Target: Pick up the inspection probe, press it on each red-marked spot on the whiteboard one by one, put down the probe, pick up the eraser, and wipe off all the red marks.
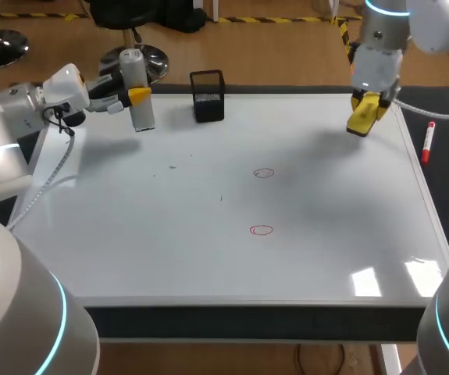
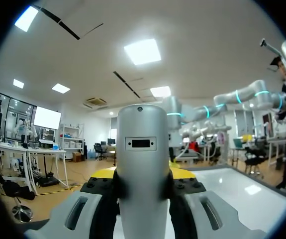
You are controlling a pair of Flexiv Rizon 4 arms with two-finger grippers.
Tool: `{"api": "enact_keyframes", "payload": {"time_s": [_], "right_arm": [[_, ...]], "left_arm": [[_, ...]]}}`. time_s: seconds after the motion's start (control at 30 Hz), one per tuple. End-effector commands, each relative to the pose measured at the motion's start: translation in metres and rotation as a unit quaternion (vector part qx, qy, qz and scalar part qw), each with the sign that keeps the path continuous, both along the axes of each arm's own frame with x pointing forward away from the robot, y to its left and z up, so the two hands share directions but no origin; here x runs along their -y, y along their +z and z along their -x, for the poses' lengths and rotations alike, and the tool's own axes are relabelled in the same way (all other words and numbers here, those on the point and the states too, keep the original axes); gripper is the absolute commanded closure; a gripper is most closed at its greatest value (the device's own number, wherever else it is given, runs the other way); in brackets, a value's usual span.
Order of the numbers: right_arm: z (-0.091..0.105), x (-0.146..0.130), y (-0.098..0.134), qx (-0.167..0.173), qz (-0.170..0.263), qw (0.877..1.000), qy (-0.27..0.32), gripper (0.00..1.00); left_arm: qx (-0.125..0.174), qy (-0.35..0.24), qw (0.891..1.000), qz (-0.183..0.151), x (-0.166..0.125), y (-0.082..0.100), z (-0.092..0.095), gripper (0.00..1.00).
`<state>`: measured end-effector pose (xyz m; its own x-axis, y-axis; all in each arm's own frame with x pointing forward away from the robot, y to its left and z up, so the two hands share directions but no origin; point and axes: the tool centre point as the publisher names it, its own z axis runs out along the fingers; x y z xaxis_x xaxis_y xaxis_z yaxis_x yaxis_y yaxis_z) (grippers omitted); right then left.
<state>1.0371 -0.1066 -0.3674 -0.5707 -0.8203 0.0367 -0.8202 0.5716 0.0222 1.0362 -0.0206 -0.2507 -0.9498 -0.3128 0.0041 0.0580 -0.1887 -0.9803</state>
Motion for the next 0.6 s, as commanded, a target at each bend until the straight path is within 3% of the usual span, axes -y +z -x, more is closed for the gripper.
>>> {"api": "enact_keyframes", "payload": {"time_s": [0.03,0.37,0.6], "right_arm": [[0.003,-0.021,0.010,0.004,0.011,1.000,0.022,1.00],[0.014,-0.078,0.037,0.038,0.004,0.996,0.086,1.00],[0.030,-0.118,0.040,0.041,-0.004,0.991,0.130,1.00]], "left_arm": [[0.001,0.001,1.000,0.000,0.000,0.000,0.000,1.00],[0.001,0.001,1.000,0.000,0.000,0.000,0.000,1.00],[0.001,0.001,1.000,0.000,0.000,0.000,0.000,1.00]]}}
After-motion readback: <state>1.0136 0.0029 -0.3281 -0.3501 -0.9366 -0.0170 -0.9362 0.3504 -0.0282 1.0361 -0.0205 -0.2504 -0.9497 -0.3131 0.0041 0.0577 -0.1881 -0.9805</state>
